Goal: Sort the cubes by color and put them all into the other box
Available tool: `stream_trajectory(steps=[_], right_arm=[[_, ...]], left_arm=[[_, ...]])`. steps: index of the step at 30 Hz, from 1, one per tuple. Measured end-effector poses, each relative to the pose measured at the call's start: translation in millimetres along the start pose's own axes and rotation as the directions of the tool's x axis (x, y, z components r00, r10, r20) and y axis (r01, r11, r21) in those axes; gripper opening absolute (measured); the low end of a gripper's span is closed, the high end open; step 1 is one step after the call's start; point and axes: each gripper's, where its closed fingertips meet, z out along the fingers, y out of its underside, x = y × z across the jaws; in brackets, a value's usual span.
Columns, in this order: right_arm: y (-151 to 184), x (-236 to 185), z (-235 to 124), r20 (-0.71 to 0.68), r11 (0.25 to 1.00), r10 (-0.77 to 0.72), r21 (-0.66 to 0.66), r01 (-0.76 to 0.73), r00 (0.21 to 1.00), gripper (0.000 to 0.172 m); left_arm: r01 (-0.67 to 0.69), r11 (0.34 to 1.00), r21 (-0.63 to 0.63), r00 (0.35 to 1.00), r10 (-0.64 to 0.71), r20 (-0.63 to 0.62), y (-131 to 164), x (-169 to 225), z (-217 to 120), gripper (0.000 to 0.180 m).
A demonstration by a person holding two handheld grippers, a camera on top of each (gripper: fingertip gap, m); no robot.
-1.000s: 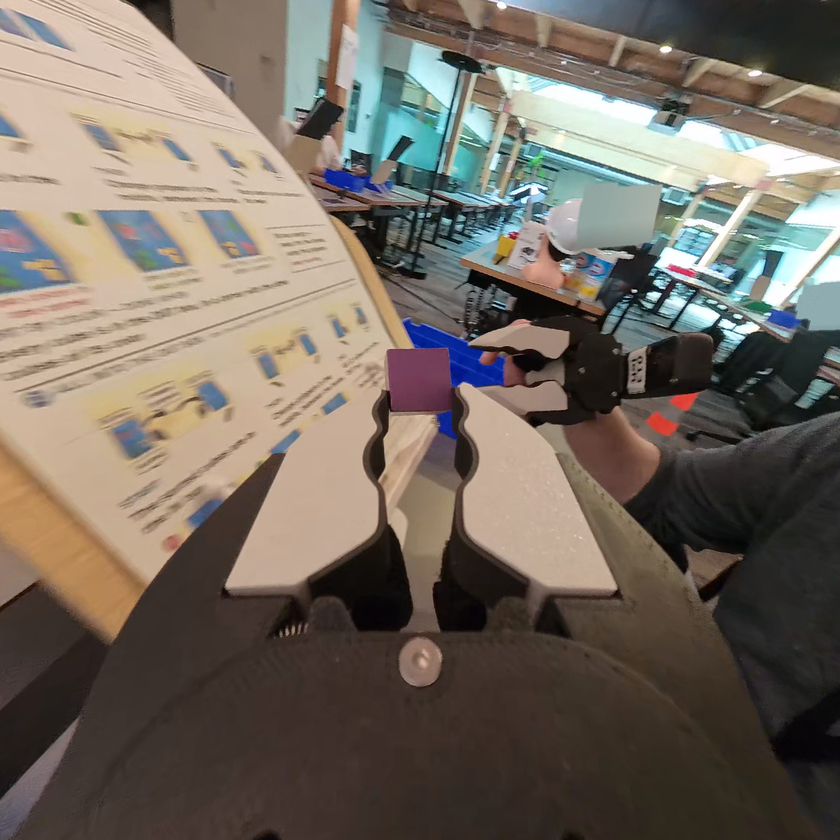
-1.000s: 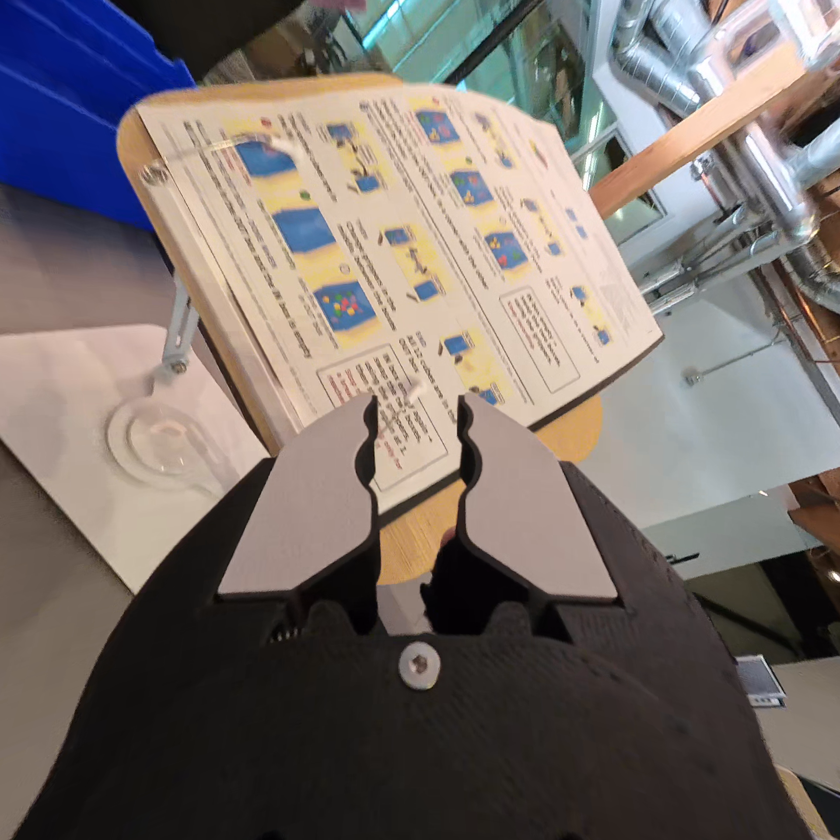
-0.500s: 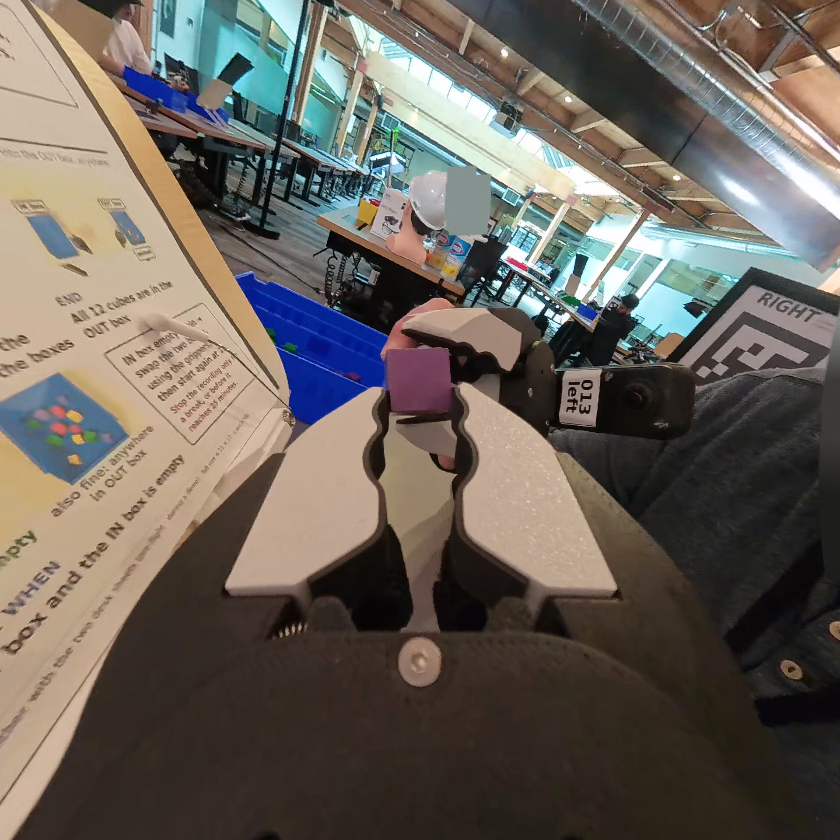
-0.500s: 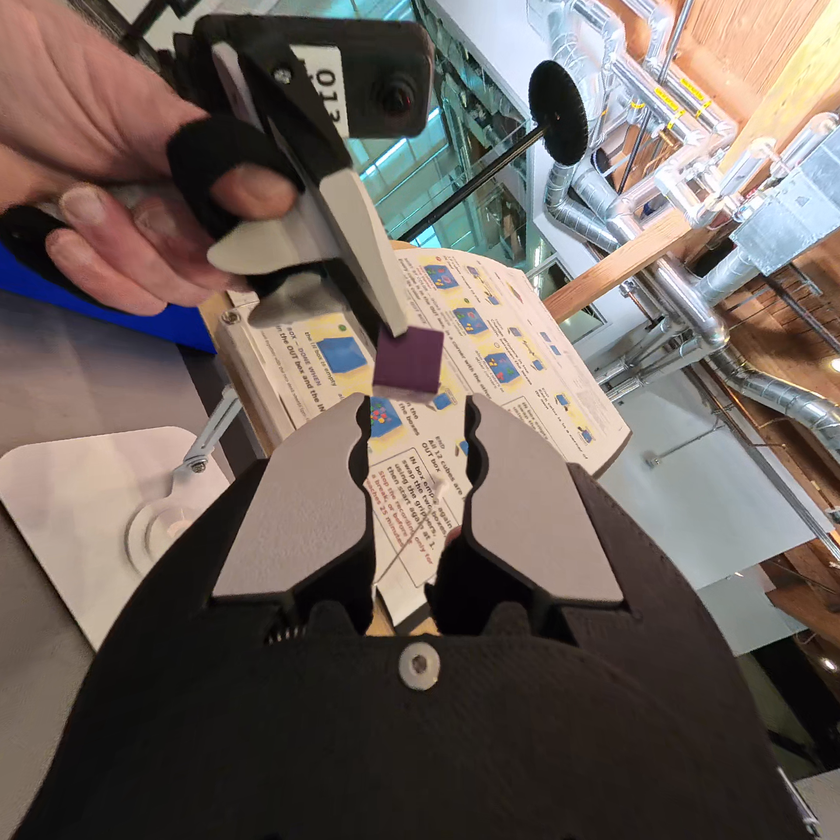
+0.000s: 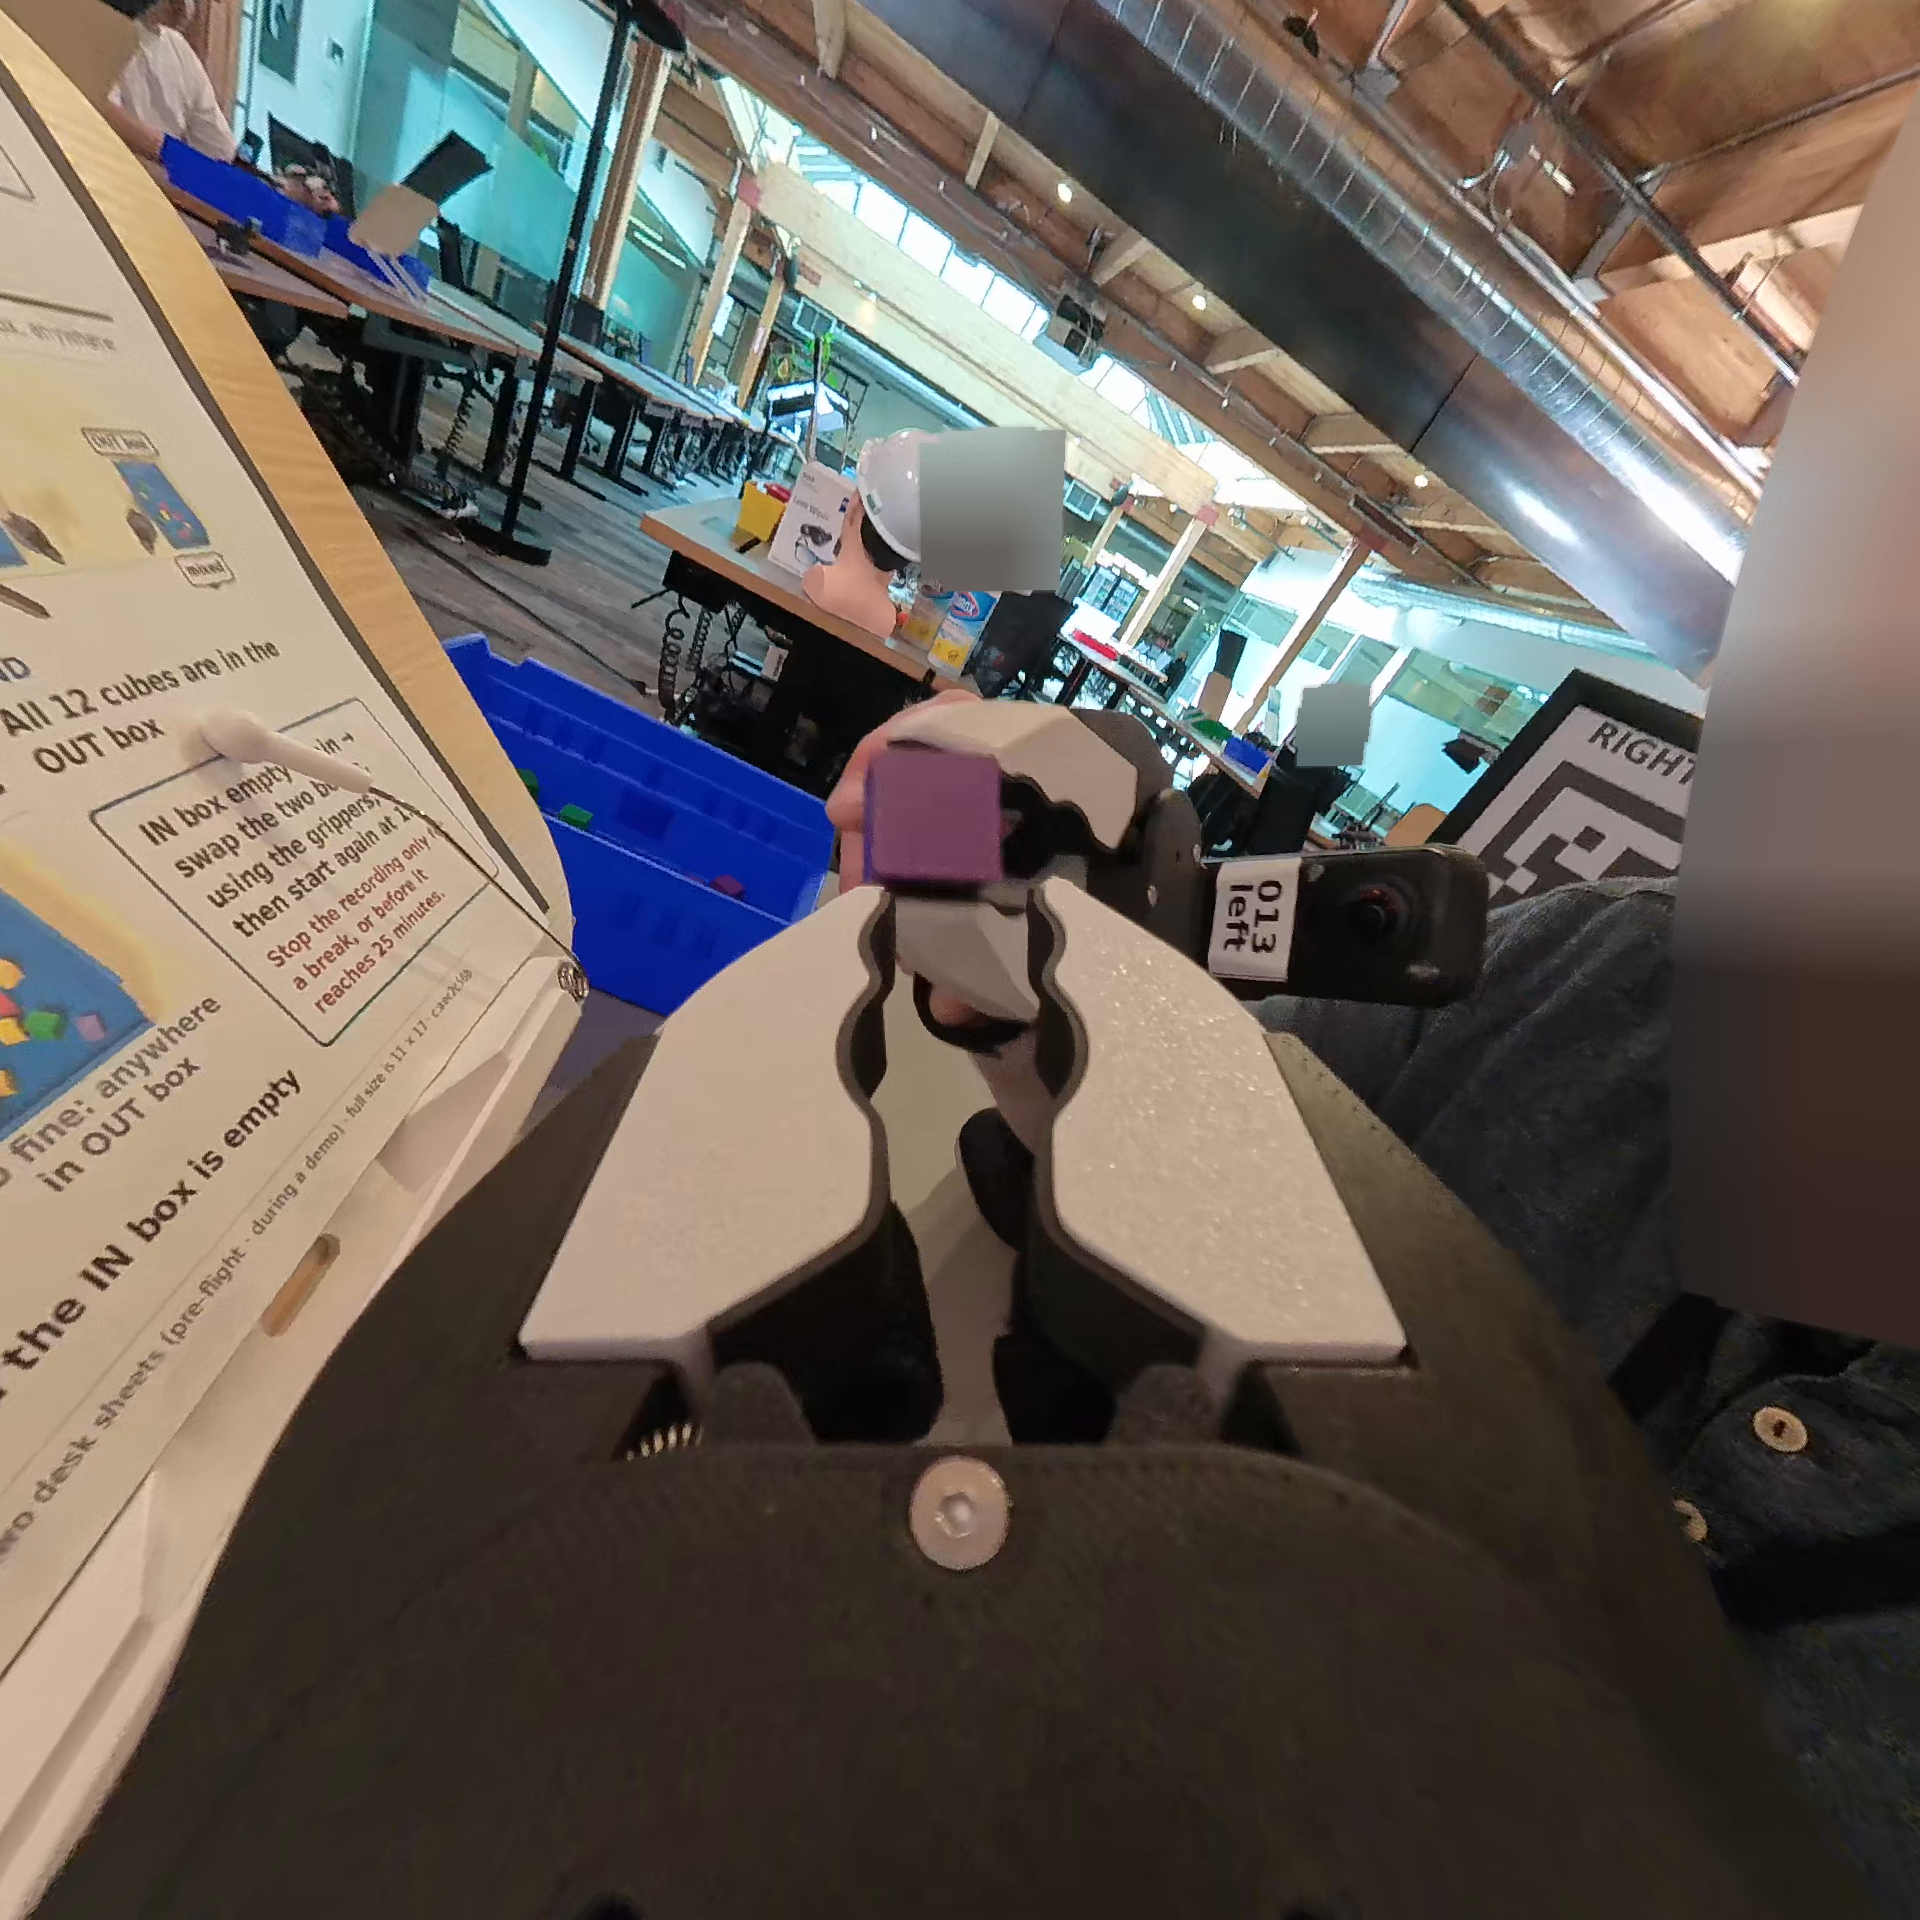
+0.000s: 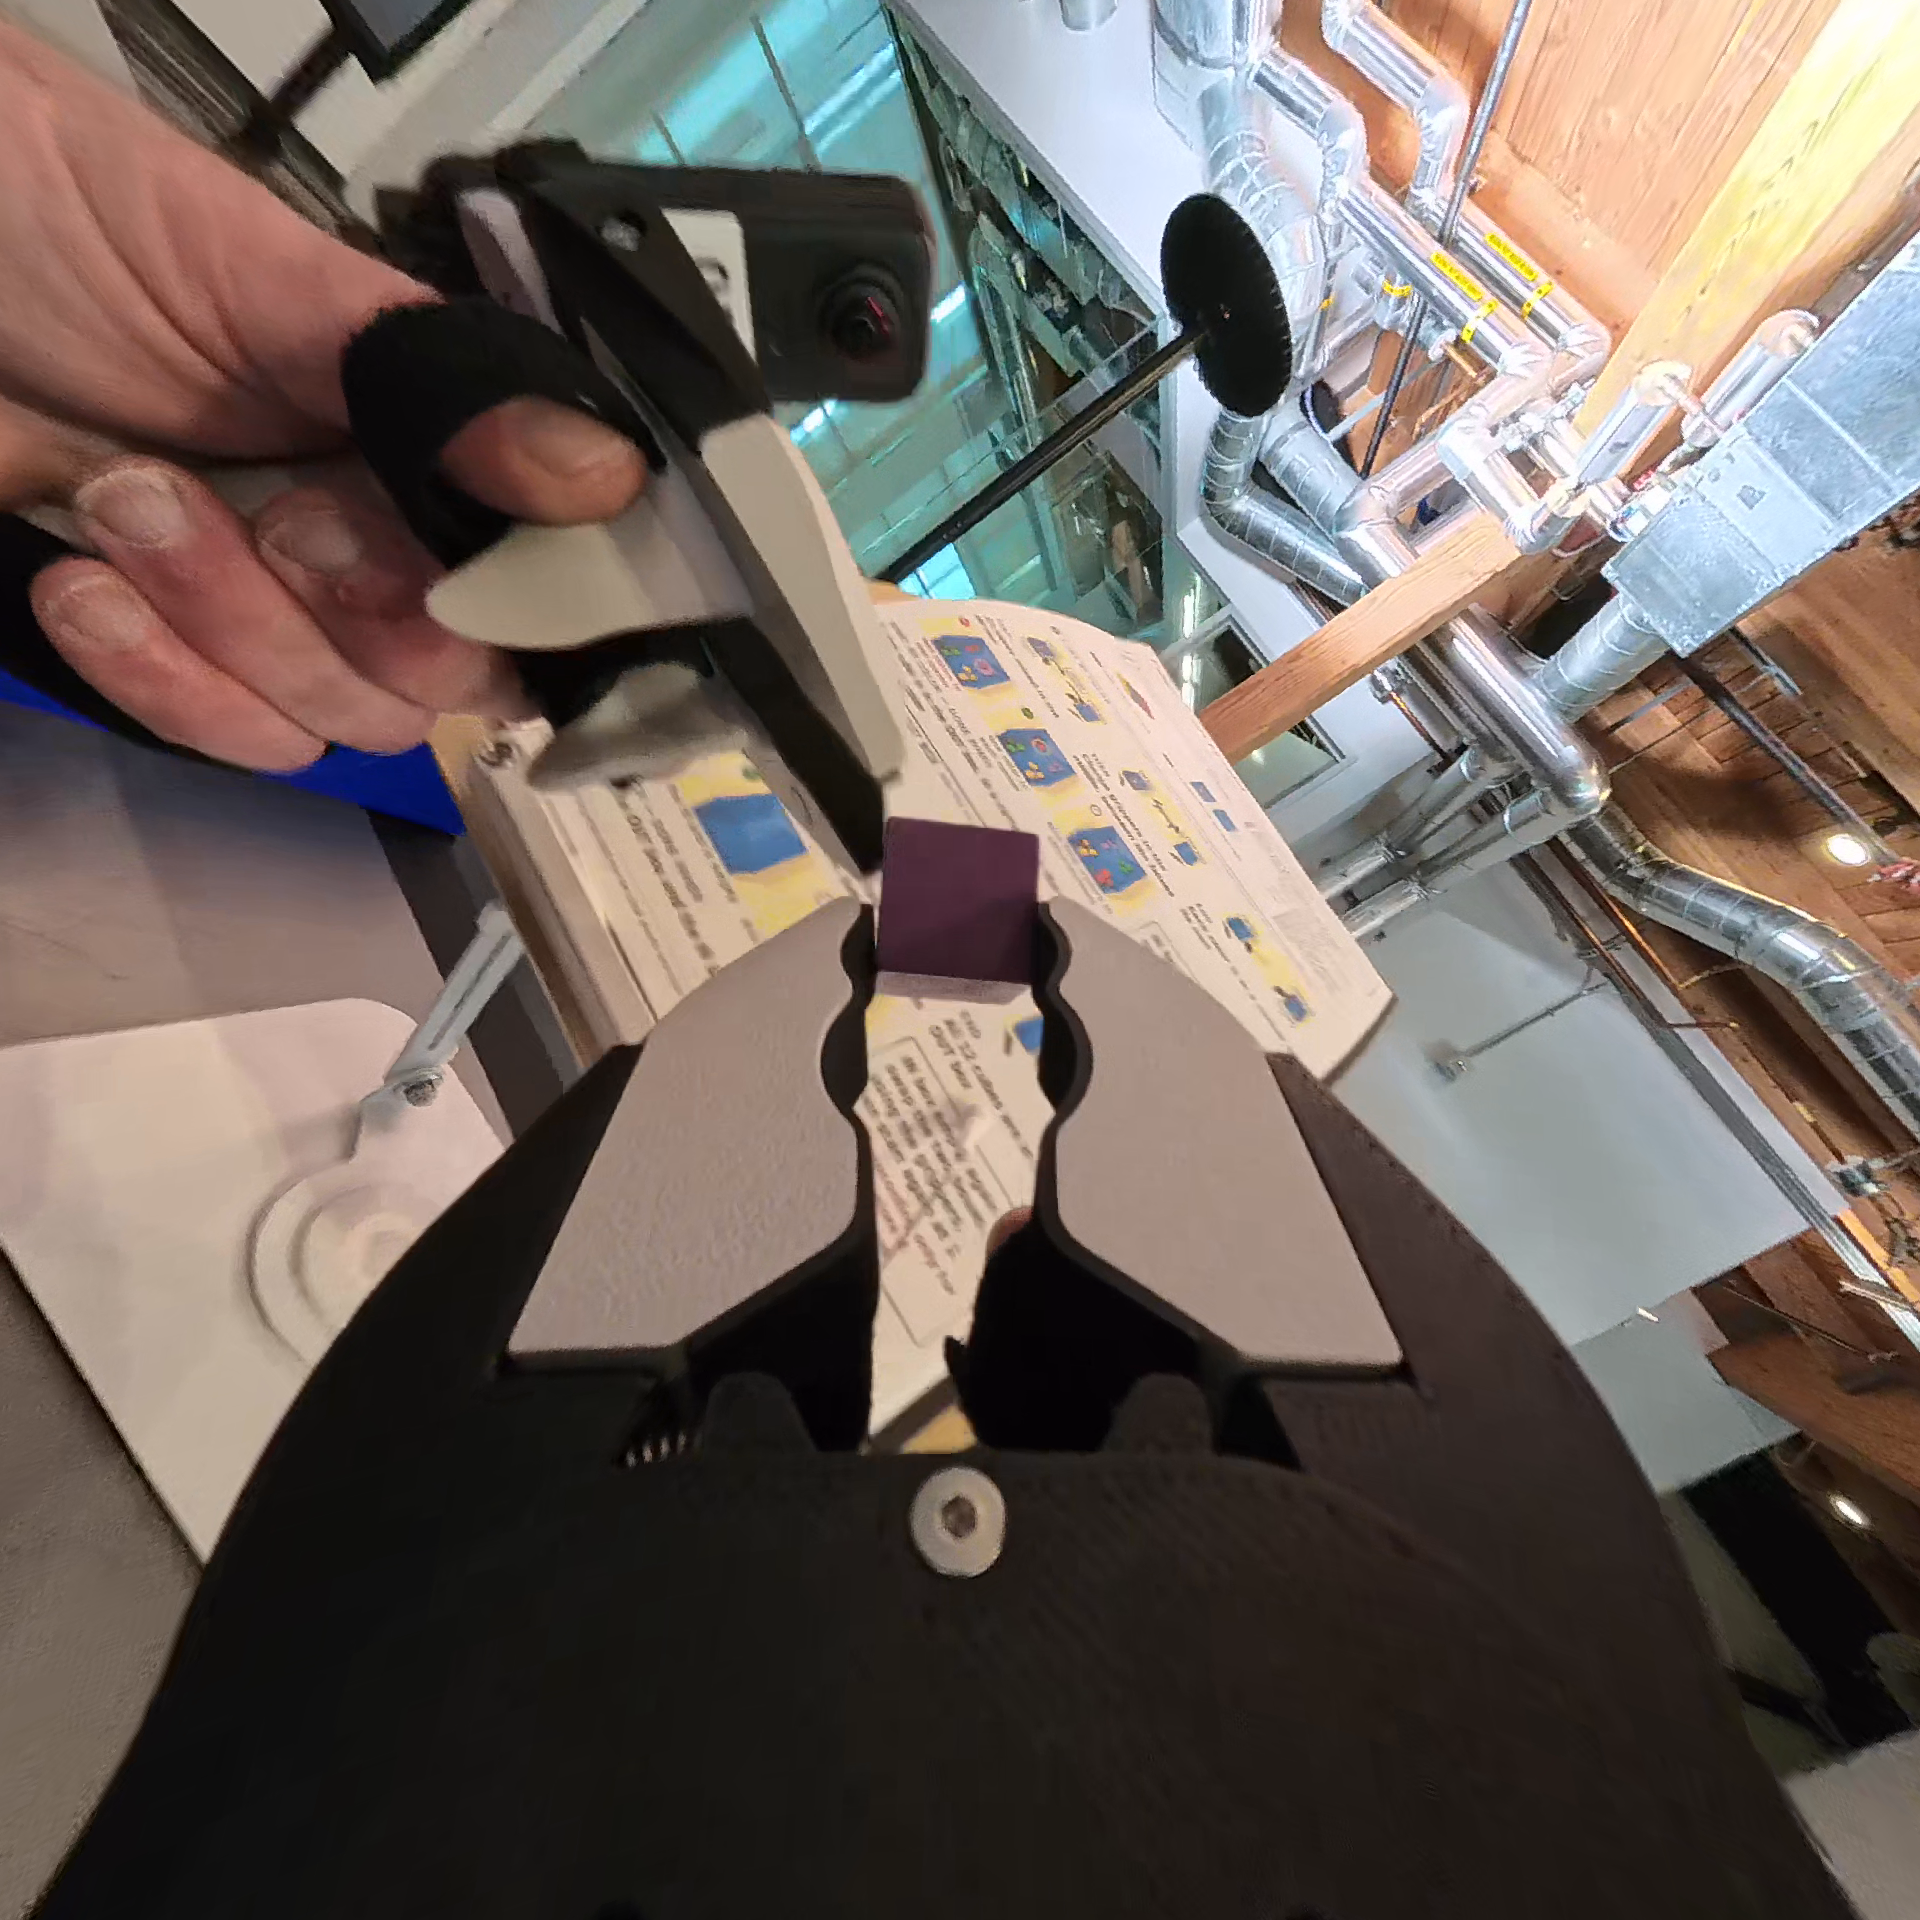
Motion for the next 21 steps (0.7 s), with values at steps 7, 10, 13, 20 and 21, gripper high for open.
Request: stream_trajectory(steps=[7,10,13,20,21], right_arm=[[121,88,-36,-0.02,0.901,-0.056,-0.431,0.043,0.998,0.029],[206,106,-88,0.063,0.714,0.038,-0.7,0.017,0.997,0.029],[268,101,-144,0.09,0.499,0.21,-0.866,-0.028,0.974,0.029],[349,58,-245,0.066,0.065,0.483,-0.997,0.04,0.873,0.029],[356,51,-252,0.052,0.027,0.515,-0.999,0.045,0.856,0.029]], left_arm=[[-0.09,0.995,0.049,0.993,0.085,0.086,-16,-5,-18,0.0],[-0.101,0.995,0.026,0.992,0.099,0.079,-13,-3,-16,0.0],[-0.116,0.993,-0.008,0.988,0.117,0.099,-6,-8,-12,0.0],[-0.104,0.994,-0.022,0.991,0.106,0.086,0,-11,-8,0.0],[-0.102,0.995,-0.021,0.991,0.103,0.084,0,-11,-8,0.0]])
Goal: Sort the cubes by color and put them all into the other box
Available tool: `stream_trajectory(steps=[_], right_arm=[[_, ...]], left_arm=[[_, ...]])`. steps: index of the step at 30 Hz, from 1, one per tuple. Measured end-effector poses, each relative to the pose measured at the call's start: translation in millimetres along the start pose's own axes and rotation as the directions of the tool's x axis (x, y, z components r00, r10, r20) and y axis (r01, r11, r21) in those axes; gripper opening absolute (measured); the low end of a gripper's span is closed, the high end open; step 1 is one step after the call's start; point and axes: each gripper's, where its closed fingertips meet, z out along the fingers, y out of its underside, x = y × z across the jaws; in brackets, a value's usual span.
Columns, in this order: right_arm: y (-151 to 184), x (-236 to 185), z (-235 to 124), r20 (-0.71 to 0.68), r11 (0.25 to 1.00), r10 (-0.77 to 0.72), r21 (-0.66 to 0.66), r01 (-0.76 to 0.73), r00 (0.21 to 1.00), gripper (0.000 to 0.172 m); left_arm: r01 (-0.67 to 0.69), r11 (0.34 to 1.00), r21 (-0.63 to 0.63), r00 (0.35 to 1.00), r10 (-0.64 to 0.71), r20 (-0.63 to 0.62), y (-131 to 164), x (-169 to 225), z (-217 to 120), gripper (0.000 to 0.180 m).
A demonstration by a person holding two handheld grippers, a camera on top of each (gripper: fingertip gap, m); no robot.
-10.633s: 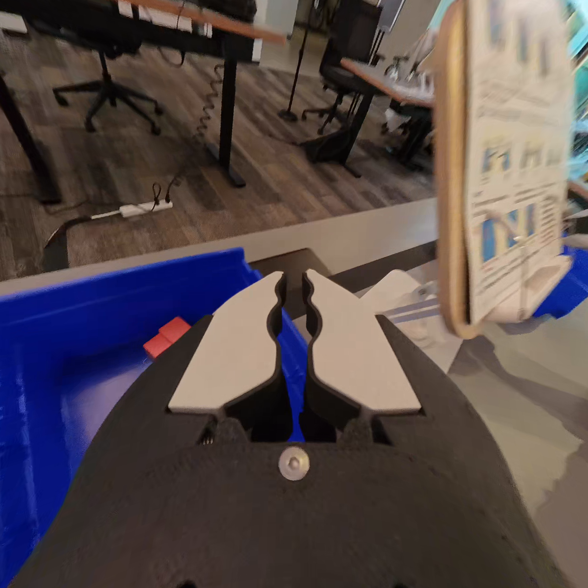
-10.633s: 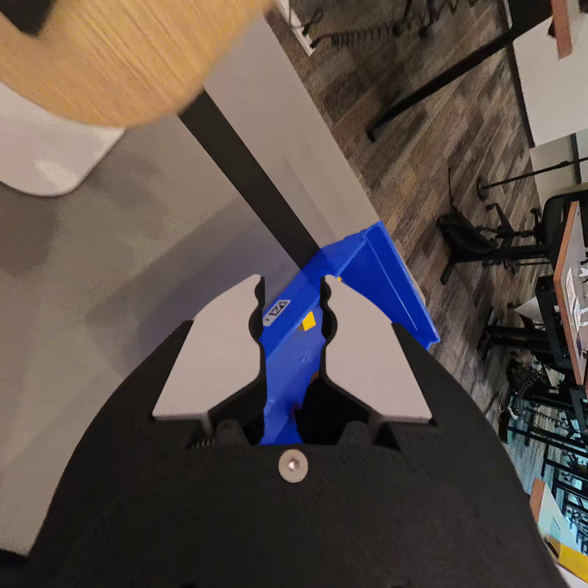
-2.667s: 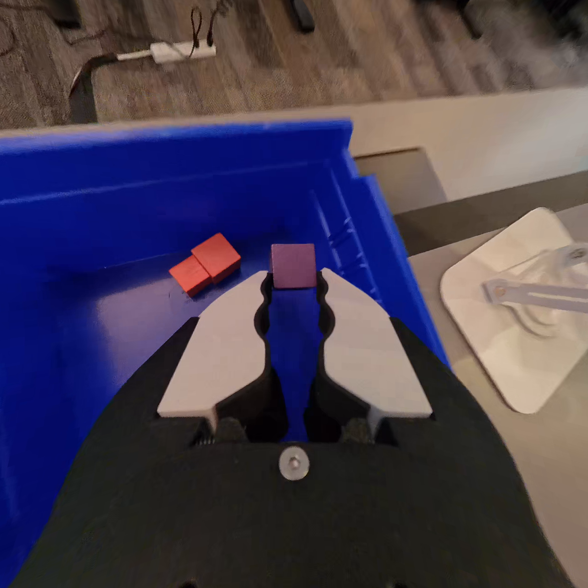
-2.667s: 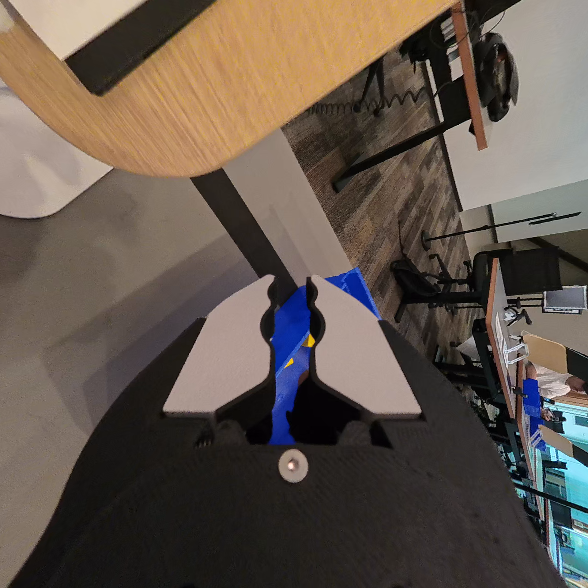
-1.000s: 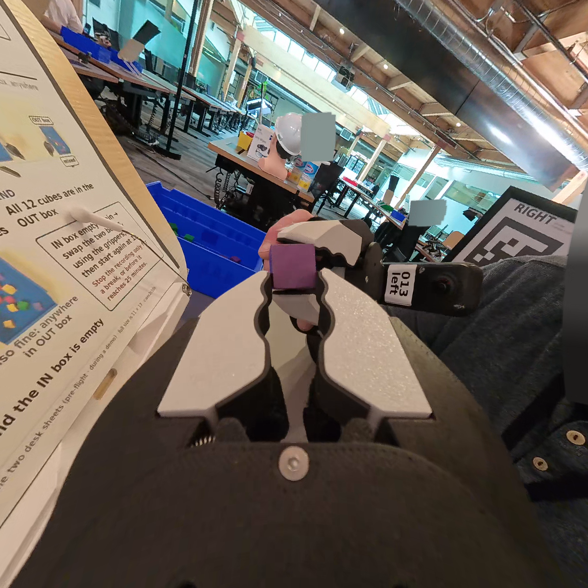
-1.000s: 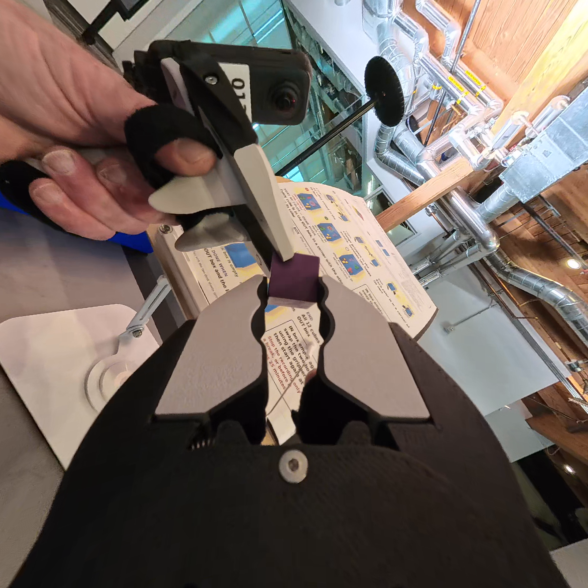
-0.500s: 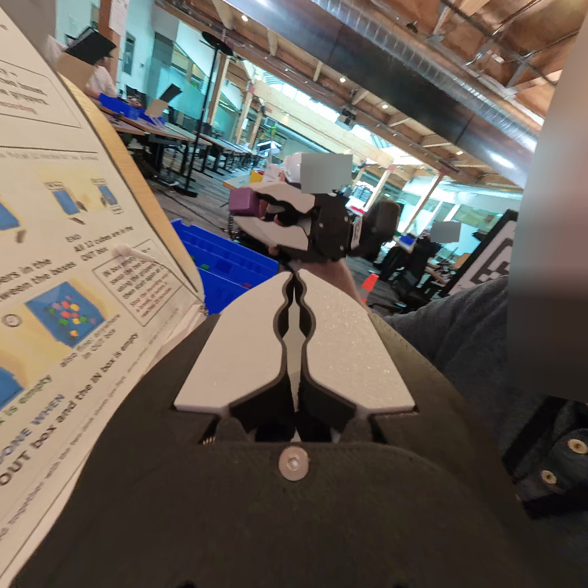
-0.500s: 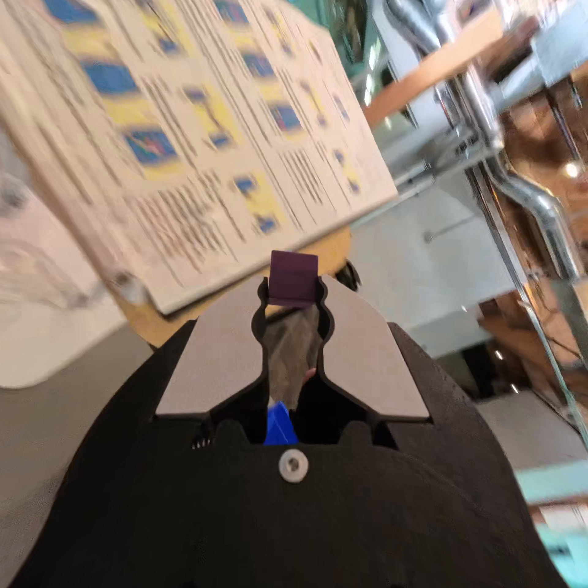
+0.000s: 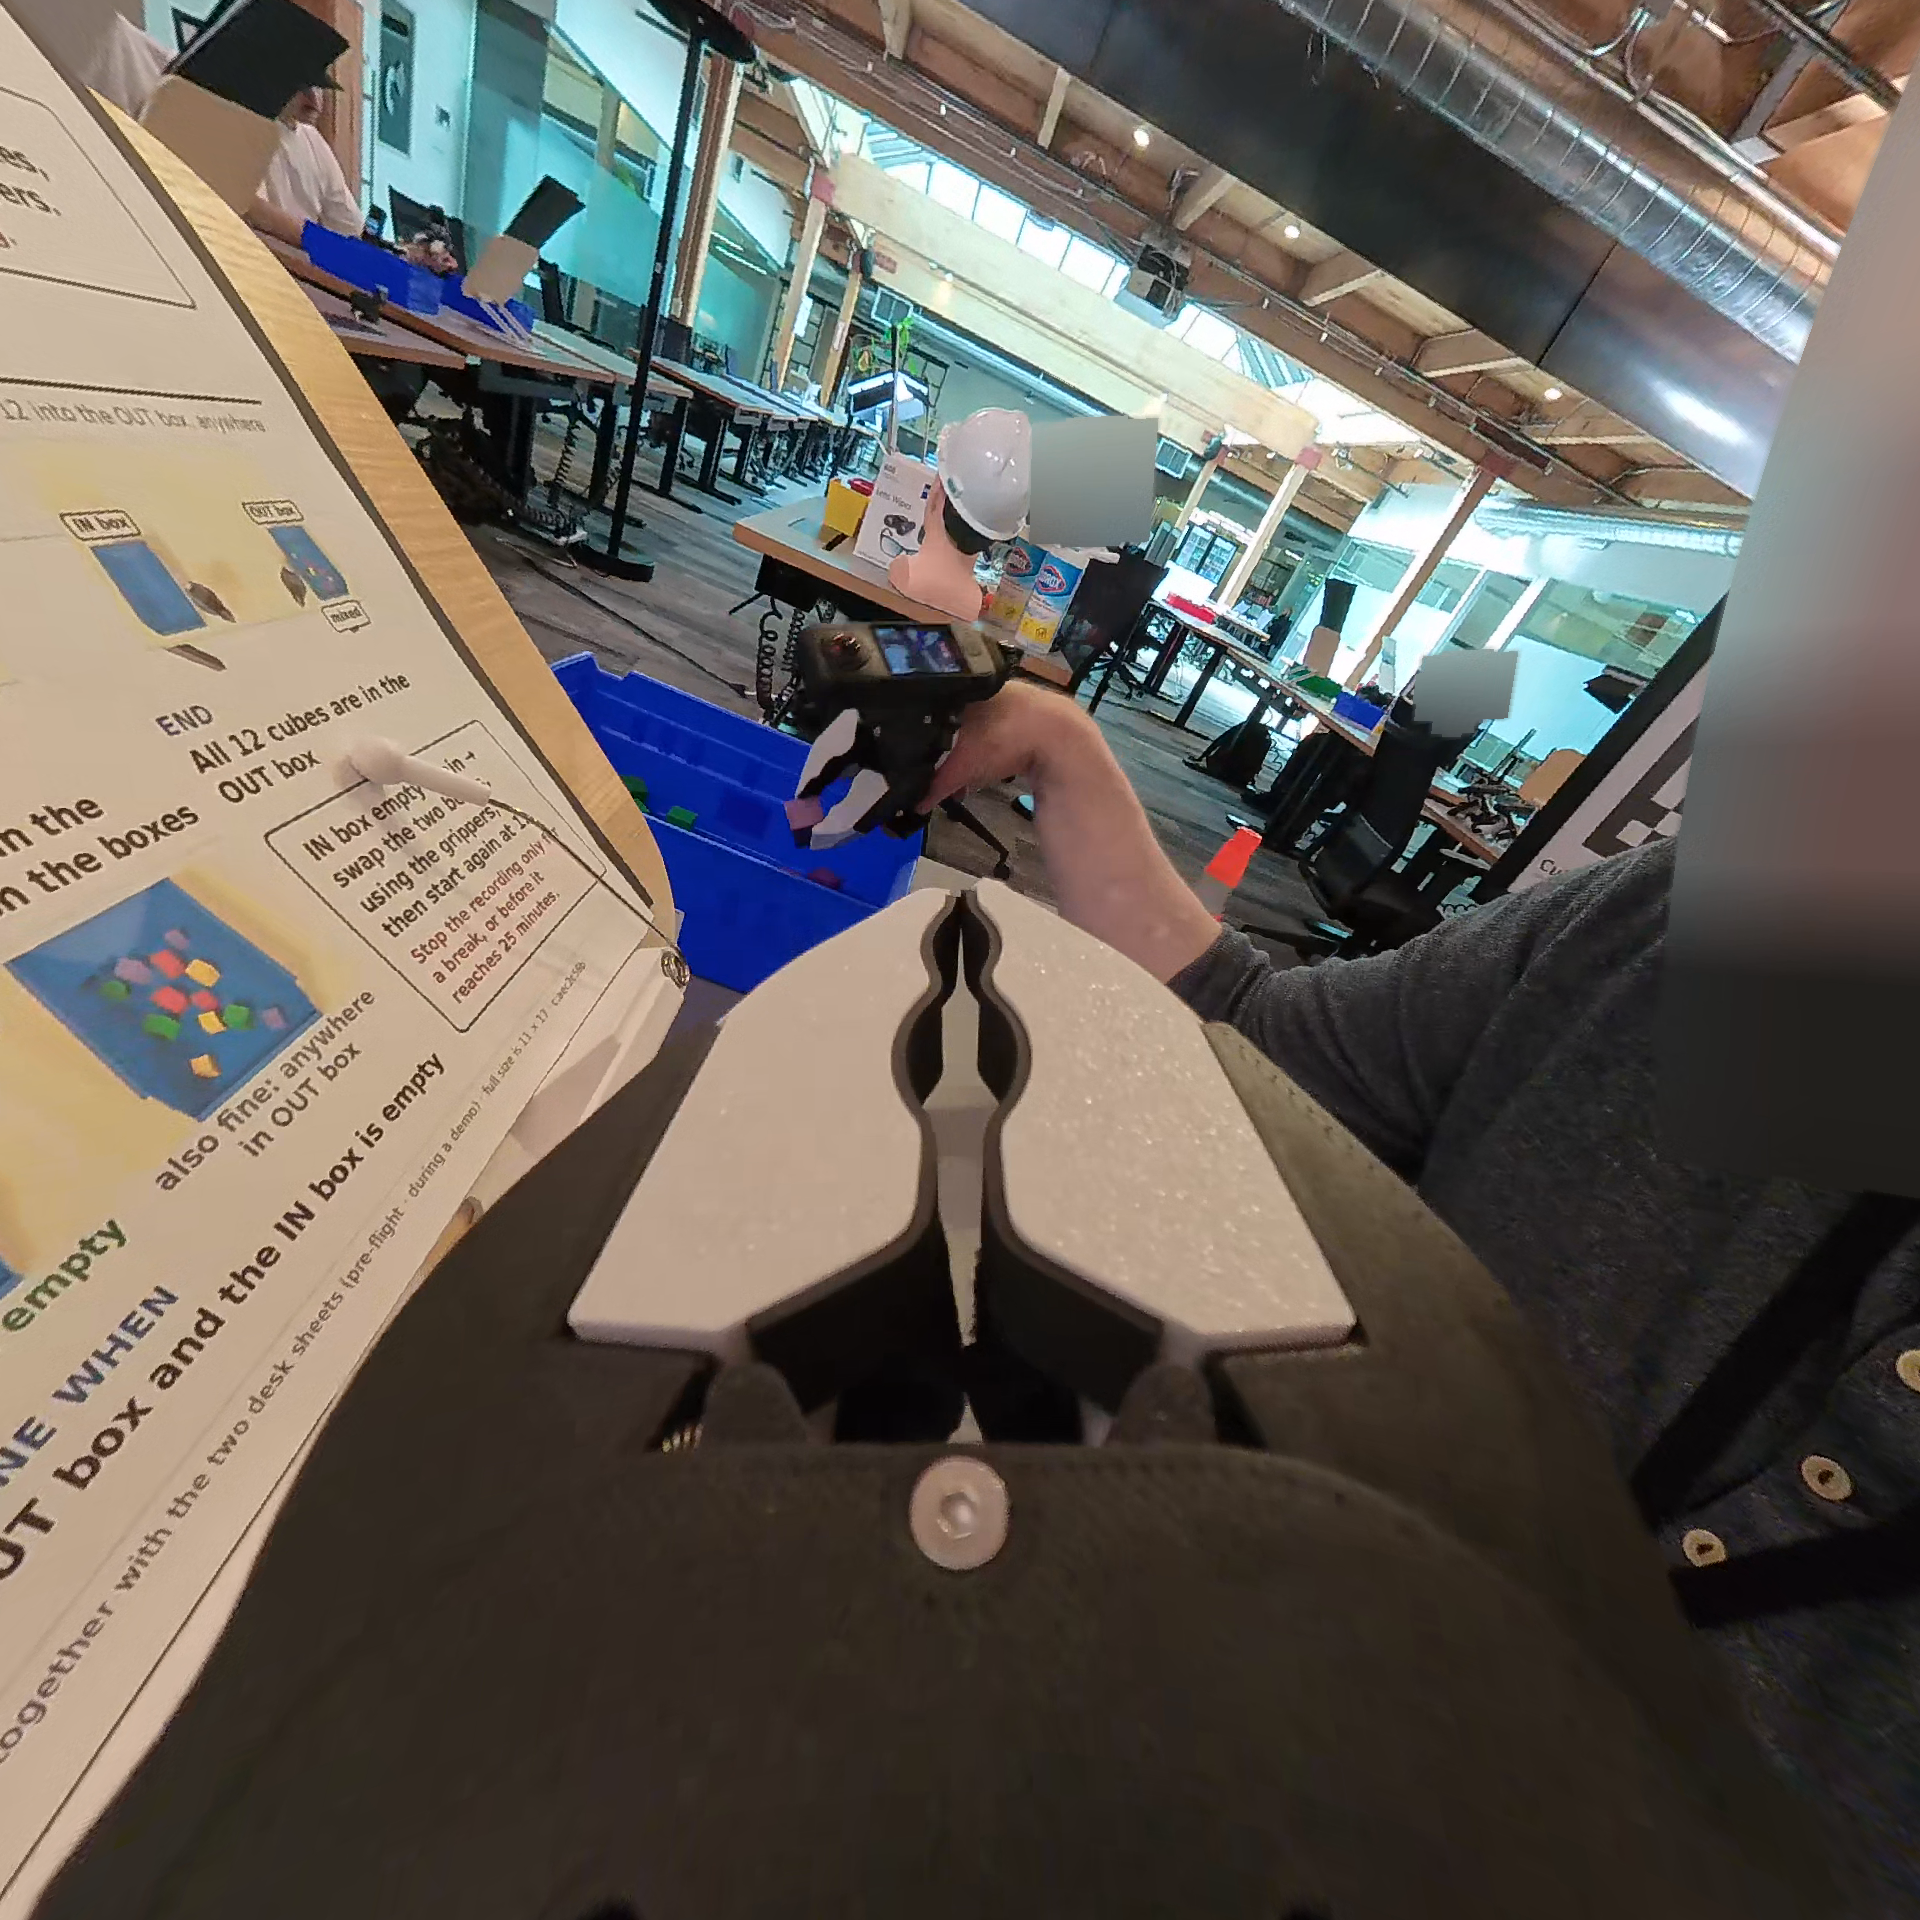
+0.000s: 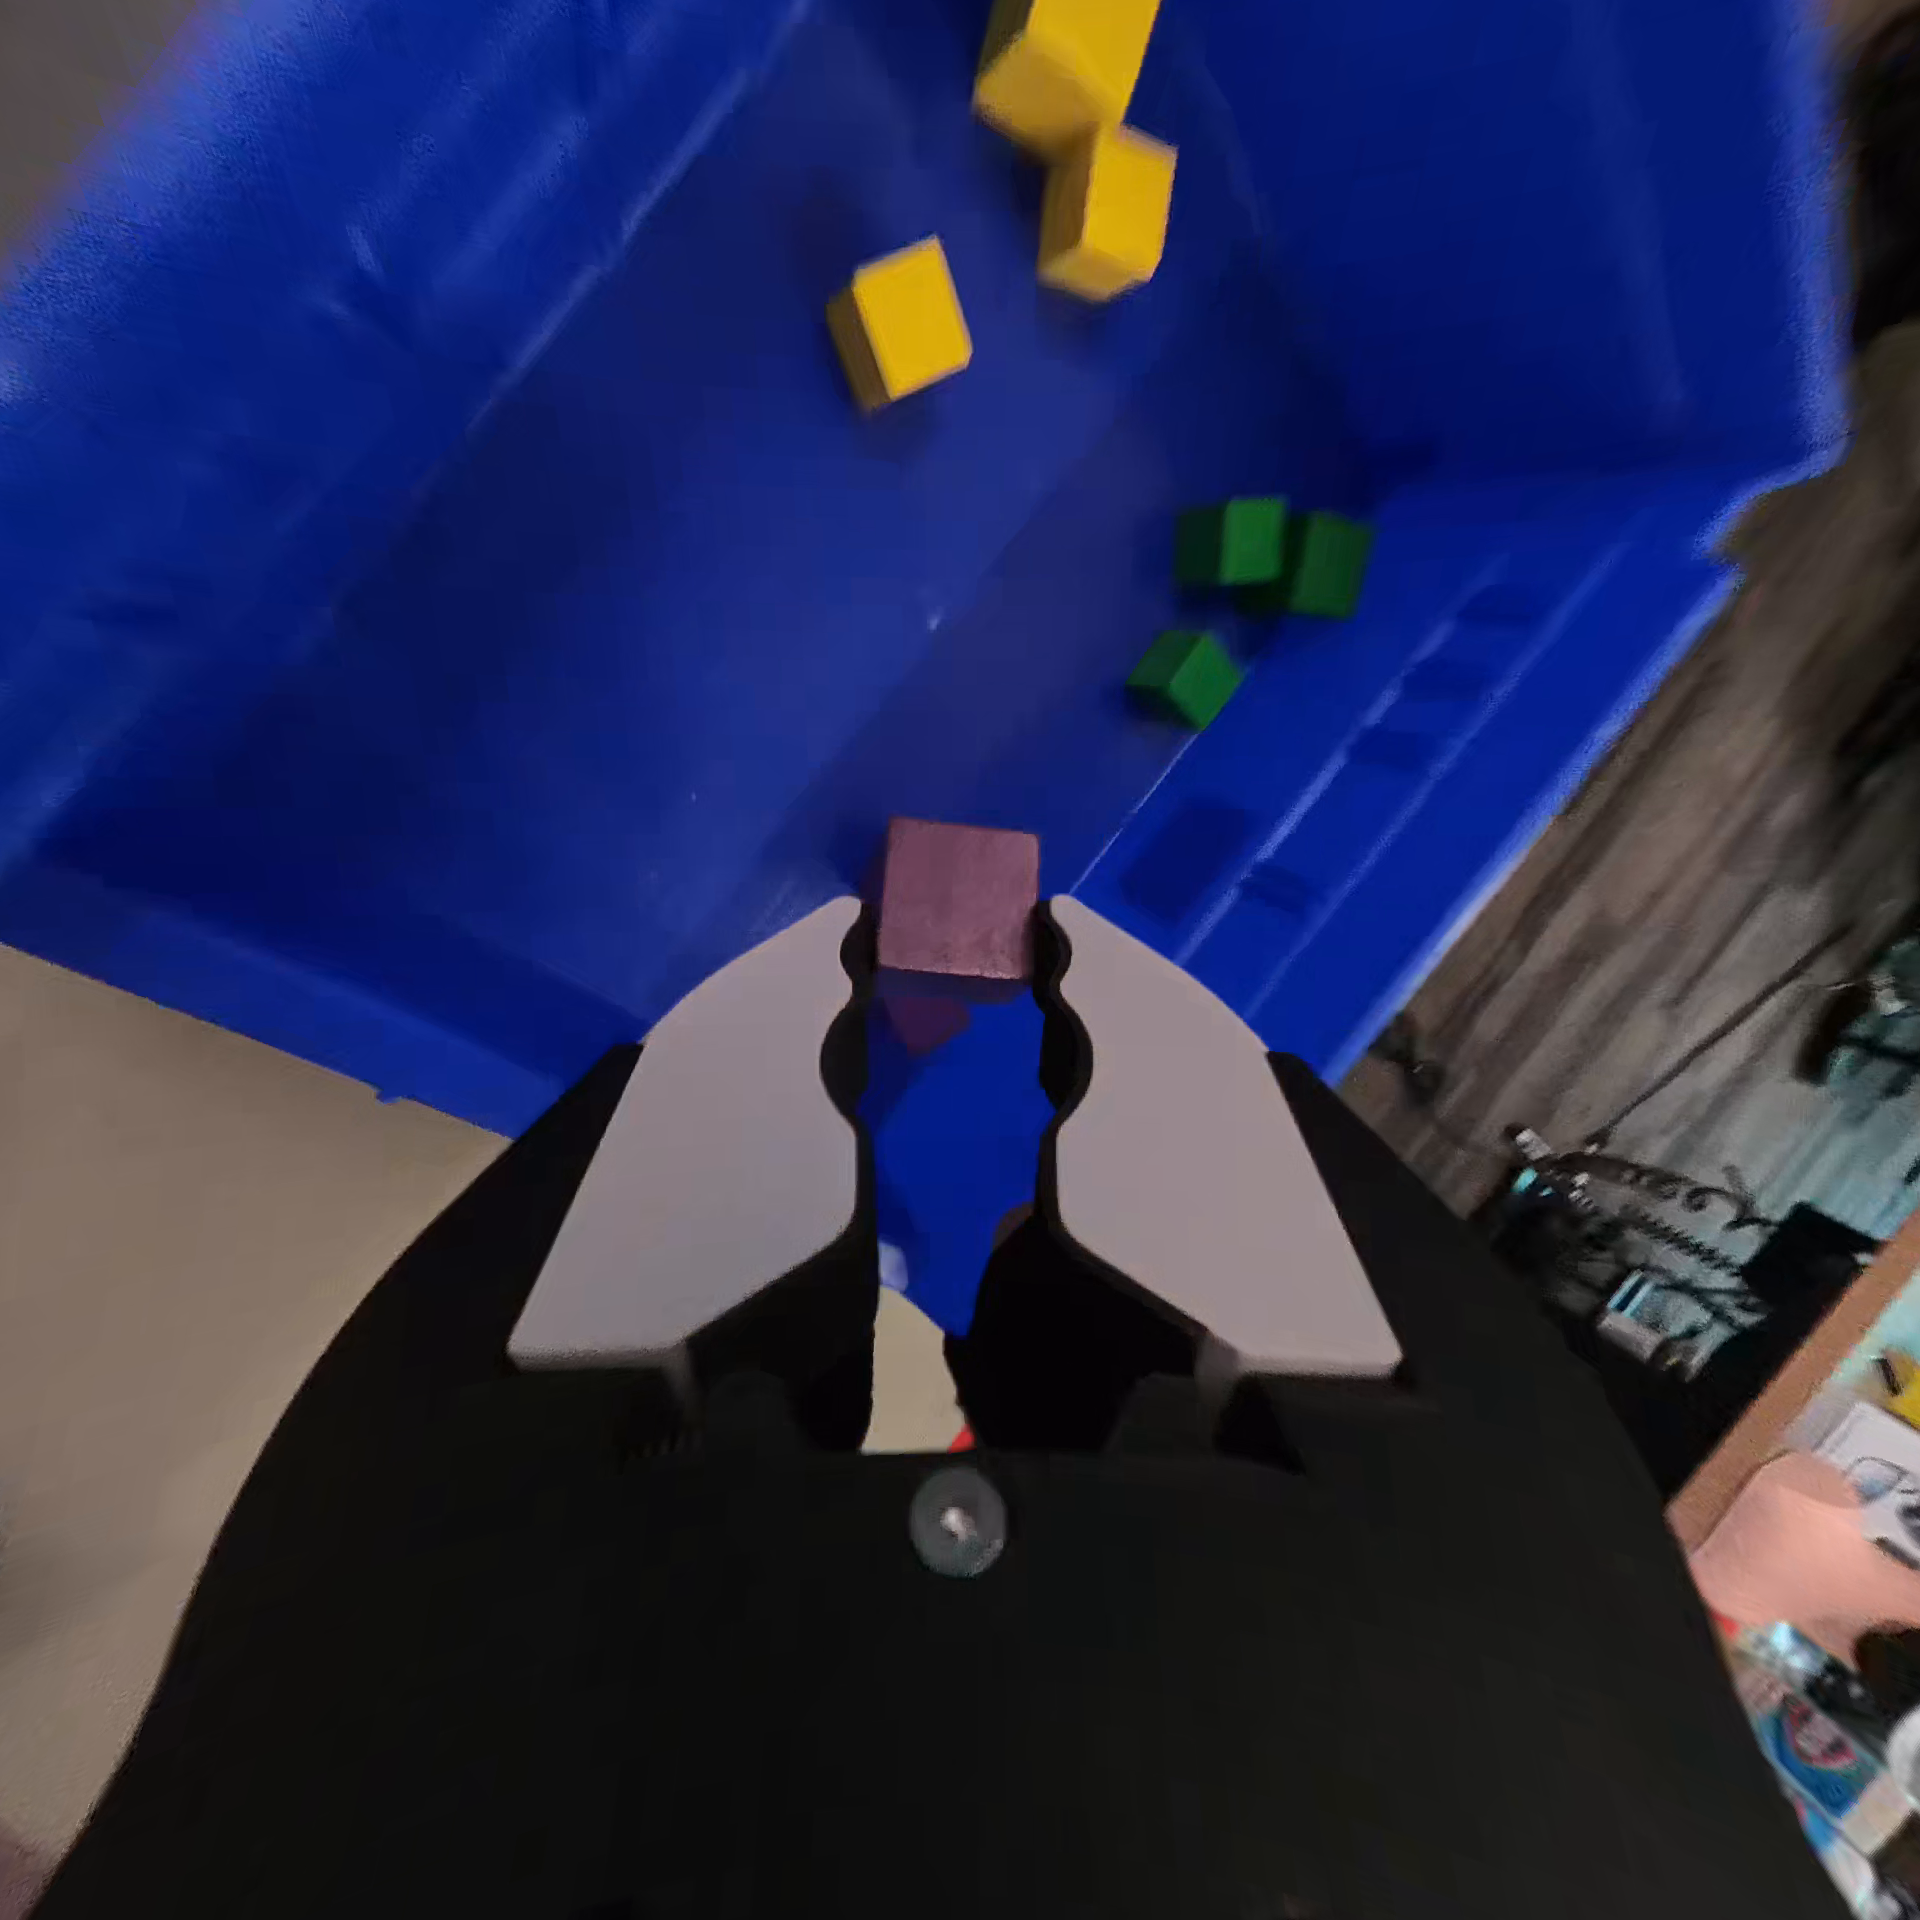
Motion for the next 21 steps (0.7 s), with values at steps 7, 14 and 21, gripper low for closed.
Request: stream_trajectory(steps=[7,14,21], right_arm=[[35,-29,41,0.206,0.987,0.011,-0.157,0.022,0.979,0.029],[49,-23,54,0.183,0.971,0.046,-0.24,-0.001,0.982,0.03],[37,-13,38,0.131,0.983,0.049,-0.18,-0.025,0.99,0.048]], left_arm=[[0.003,1.0,-0.008,1.0,-0.003,-0.008,2,-1,1,0.0],[0.006,1.0,-0.01,1.0,-0.006,-0.014,3,-1,1,0.0],[-0.006,1.0,-0.028,1.0,0.005,-0.02,6,1,4,0.0]])
